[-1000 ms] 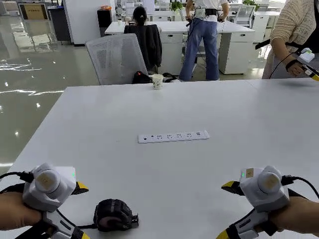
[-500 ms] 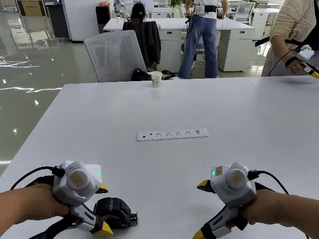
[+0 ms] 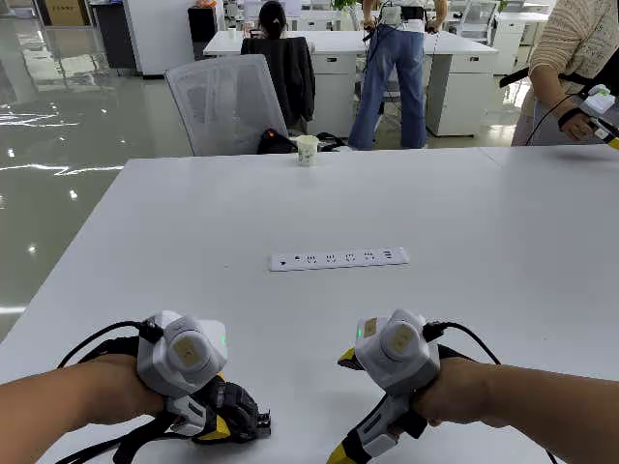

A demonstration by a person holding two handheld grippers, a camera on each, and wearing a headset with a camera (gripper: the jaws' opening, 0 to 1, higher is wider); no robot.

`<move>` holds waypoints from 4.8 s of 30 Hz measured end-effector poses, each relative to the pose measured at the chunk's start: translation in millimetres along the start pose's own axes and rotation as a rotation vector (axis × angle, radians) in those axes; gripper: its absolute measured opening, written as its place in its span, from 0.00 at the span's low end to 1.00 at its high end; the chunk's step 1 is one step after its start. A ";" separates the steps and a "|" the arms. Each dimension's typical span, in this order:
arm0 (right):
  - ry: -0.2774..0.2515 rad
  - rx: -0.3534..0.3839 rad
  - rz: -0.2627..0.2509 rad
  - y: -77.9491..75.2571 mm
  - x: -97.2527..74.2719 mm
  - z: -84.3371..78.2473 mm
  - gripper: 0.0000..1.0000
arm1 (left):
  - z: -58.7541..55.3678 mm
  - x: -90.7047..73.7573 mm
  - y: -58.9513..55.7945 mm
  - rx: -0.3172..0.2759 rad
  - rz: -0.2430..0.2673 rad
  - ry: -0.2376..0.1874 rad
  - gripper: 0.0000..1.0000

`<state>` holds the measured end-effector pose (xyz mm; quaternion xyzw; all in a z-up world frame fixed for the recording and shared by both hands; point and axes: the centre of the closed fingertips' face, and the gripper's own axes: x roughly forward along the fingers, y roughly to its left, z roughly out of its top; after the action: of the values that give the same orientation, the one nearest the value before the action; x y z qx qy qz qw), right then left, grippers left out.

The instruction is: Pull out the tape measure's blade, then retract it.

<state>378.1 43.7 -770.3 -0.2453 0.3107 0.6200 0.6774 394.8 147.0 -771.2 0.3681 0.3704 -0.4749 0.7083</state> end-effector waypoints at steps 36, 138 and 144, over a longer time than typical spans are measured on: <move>0.105 -0.171 0.110 6.8 69.8 27.8 0.34 | -3.0 3.8 -5.7 -0.015 -0.071 0.024 0.31; 0.146 -0.131 0.060 -7.7 54.7 -0.9 0.11 | -3.4 4.7 -5.2 -0.033 -0.064 0.014 0.31; 0.149 -0.130 0.059 -8.1 51.9 -3.0 0.11 | -3.1 5.1 -5.0 -0.035 -0.062 0.011 0.31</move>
<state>387.8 76.3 -810.5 -0.3249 0.3264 0.6386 0.6165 391.0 146.3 -777.9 0.3466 0.3939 -0.4881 0.6975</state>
